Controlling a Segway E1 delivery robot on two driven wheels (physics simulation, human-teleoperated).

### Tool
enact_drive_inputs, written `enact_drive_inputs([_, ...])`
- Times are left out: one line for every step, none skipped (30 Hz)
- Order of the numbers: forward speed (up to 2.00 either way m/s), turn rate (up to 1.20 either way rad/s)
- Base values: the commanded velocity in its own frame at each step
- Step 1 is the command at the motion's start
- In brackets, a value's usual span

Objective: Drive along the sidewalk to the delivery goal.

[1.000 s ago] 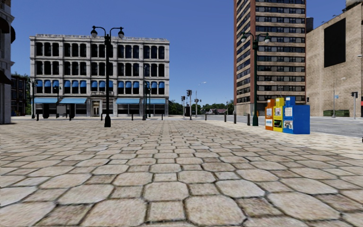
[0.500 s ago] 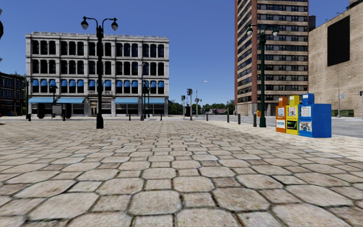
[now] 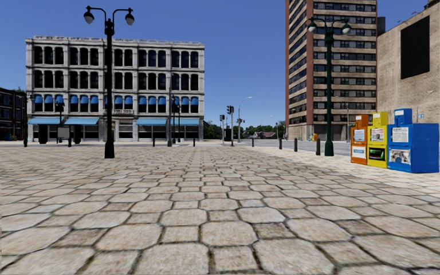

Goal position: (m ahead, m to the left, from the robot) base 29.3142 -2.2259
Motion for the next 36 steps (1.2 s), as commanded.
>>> enact_drive_inputs([2.0, 0.0])
enact_drive_inputs([2.0, 0.0])
enact_drive_inputs([2.0, 0.0])
enact_drive_inputs([2.0, 0.0])
enact_drive_inputs([2.0, 0.0])
enact_drive_inputs([2.0, 0.0])
enact_drive_inputs([2.0, 0.0])
enact_drive_inputs([2.0, 0.0])
enact_drive_inputs([2.0, 0.0])
enact_drive_inputs([2.0, 0.0])
enact_drive_inputs([2.0, 0.0])
enact_drive_inputs([2.0, 0.0])
enact_drive_inputs([2.0, 0.0])
enact_drive_inputs([2.0, 0.0])
enact_drive_inputs([2.0, 0.0])
enact_drive_inputs([2.0, 0.0])
enact_drive_inputs([2.0, 0.0])
enact_drive_inputs([2.0, 0.0])
enact_drive_inputs([2.0, 0.0])
enact_drive_inputs([2.0, 0.0])
enact_drive_inputs([2.0, 0.0])
enact_drive_inputs([2.0, 0.0])
enact_drive_inputs([2.0, 0.0])
enact_drive_inputs([2.0, 0.0])
enact_drive_inputs([2.0, 0.0])
enact_drive_inputs([2.0, 0.0])
enact_drive_inputs([2.0, 0.0])
enact_drive_inputs([2.0, 0.0])
enact_drive_inputs([2.0, 0.0])
enact_drive_inputs([2.0, 0.0])
enact_drive_inputs([2.0, 0.0])
enact_drive_inputs([2.0, 0.0])
enact_drive_inputs([2.0, 0.0])
enact_drive_inputs([2.0, 0.0])
enact_drive_inputs([2.0, 0.0])
enact_drive_inputs([2.0, 0.0])
